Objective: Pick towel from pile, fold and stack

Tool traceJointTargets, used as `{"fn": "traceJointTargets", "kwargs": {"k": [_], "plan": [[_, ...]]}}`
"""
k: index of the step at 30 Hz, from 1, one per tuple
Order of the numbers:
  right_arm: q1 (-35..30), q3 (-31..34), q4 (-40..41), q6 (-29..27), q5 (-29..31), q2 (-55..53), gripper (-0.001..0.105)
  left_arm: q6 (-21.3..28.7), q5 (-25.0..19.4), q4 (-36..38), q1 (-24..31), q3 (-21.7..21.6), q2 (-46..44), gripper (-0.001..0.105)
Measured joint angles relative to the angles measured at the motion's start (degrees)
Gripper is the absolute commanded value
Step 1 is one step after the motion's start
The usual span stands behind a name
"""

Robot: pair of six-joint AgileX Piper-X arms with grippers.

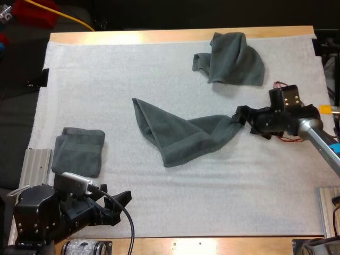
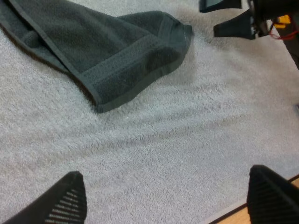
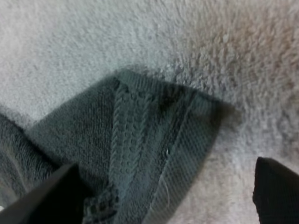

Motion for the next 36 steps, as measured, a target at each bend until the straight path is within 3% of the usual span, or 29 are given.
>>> {"fn": "traceJointTargets", "kwargs": {"k": [12, 18, 30, 31, 36], "plan": [[0.00, 0.00, -5.10, 2.51, -2.87, 6.22, 0.067, 0.00, 0.00, 0.00, 0.00, 0.00, 0.00, 0.069], [0.00, 0.00, -8.61, 5.40, -2.74, 6.46, 0.053, 0.00, 0.00, 0.00, 0.00, 0.00, 0.00, 0.069], [0.00, -0.12, -10.57, 7.69, -4.81, 8.62, 0.052, 0.00, 0.00, 0.08, 0.00, 0.00, 0.00, 0.069], [0.00, -0.12, -10.65, 7.69, -4.80, 8.62, 0.049, 0.00, 0.00, 0.08, 0.00, 0.00, 0.00, 0.069], [0.00, -0.12, -10.58, 7.69, -4.88, 9.09, 0.014, 0.00, 0.00, 0.08, 0.00, 0.00, 0.00, 0.069]]}}
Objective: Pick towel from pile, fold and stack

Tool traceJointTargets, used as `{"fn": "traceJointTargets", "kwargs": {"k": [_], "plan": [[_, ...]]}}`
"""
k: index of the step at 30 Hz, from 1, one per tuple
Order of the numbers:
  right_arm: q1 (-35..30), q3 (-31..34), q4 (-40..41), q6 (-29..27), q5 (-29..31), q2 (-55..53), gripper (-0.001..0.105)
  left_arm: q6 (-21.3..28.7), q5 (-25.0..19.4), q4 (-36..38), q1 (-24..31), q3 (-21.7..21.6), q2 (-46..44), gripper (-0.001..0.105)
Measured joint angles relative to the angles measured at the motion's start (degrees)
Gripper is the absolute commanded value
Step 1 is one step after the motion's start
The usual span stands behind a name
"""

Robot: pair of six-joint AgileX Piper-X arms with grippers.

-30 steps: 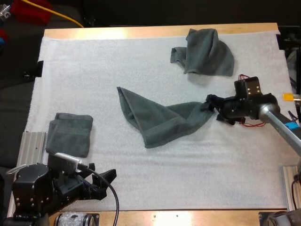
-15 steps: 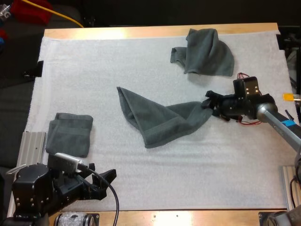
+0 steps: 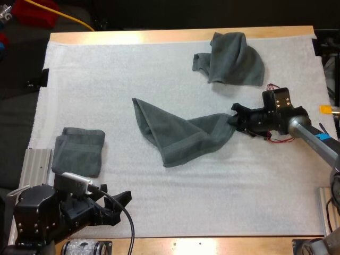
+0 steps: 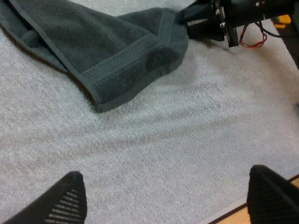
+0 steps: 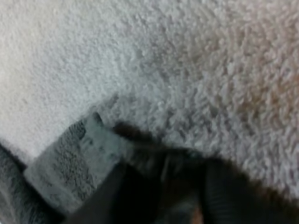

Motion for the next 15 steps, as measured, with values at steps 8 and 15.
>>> {"fn": "traceJointTargets", "kwargs": {"k": [8, 15], "plan": [[0.00, 0.00, 1.86, -0.85, -0.15, -1.20, 0.000, 0.00, 0.00, 0.00, 0.00, 0.00, 0.00, 0.069], [0.00, 0.00, 13.37, -7.24, 0.97, -8.78, 0.000, 0.00, 0.44, 0.00, 0.00, 1.22, 0.07, 0.069]]}}
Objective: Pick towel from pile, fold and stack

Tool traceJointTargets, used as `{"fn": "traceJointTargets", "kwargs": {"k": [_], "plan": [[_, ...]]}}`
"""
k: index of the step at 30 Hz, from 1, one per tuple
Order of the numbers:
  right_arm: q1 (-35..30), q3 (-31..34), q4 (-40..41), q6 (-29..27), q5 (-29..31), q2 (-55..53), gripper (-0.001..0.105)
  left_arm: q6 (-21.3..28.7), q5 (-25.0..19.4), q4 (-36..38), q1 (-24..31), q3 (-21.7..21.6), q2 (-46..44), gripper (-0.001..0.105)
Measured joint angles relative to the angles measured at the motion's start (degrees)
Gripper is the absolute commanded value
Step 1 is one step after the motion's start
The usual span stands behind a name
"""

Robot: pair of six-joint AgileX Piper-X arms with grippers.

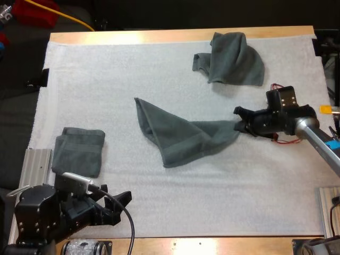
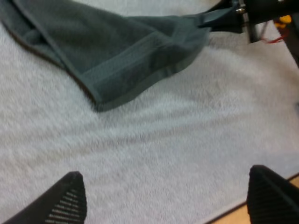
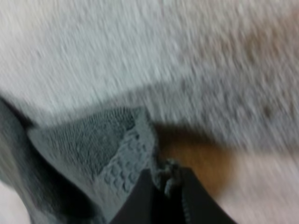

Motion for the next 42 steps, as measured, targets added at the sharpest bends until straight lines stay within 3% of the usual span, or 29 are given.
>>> {"fn": "traceJointTargets", "kwargs": {"k": [4, 8, 13, 20, 28, 42], "plan": [[0.00, 0.00, 9.63, -6.03, 0.87, -2.05, 0.000, 0.00, 3.76, 0.11, 0.00, 2.25, 2.65, 0.069], [0.00, 0.00, 19.46, -11.85, 1.65, -3.60, 0.000, 0.00, 4.39, -0.32, 0.00, 3.07, 6.90, 0.069], [0.00, 0.00, 26.48, -16.72, 1.92, -5.12, 0.000, 0.00, 7.57, -3.82, -0.31, 3.06, 11.89, 0.069], [0.00, 0.00, 26.14, -17.68, 2.14, -5.16, 0.000, 0.65, 7.92, -7.35, -8.23, 3.06, 20.88, 0.069], [0.00, 0.00, 25.27, -17.68, 2.32, -5.16, 0.000, 0.53, 7.68, -17.38, -17.78, 3.06, 32.50, 0.069], [0.00, 0.00, 25.21, -17.68, 2.32, -5.16, 0.006, -0.28, 6.78, -27.27, -19.87, 3.06, 50.30, 0.069]]}}
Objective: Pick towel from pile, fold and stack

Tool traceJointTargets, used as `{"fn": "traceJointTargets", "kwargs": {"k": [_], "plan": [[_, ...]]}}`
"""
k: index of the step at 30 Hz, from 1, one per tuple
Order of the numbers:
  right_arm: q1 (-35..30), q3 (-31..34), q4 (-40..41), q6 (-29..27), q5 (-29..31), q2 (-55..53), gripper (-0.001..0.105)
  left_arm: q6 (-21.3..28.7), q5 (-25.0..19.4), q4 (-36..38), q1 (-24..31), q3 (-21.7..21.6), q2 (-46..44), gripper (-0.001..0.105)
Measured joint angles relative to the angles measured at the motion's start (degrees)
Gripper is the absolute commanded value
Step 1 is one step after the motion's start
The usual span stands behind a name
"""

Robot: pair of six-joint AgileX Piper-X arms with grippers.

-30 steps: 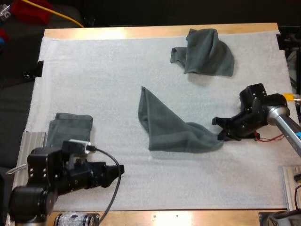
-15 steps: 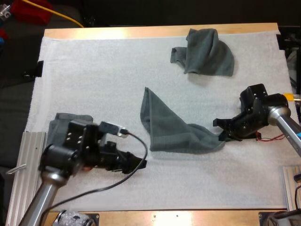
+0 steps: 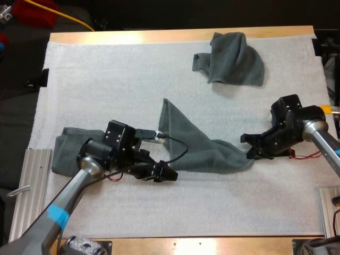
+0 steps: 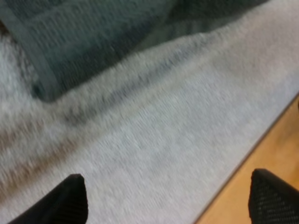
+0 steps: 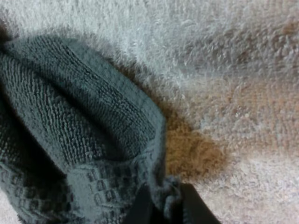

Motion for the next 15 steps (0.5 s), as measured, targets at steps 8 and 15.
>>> {"fn": "traceJointTargets", "kwargs": {"k": [8, 15], "plan": [[0.00, 0.00, -0.52, 0.00, 0.00, 0.00, 0.006, -0.18, -0.06, -6.87, 0.00, 0.00, 7.54, 0.069], [0.00, 0.00, -0.66, 0.00, 0.00, 0.00, 0.006, -1.20, -0.06, -12.43, 0.00, 0.00, 13.24, 0.069]]}}
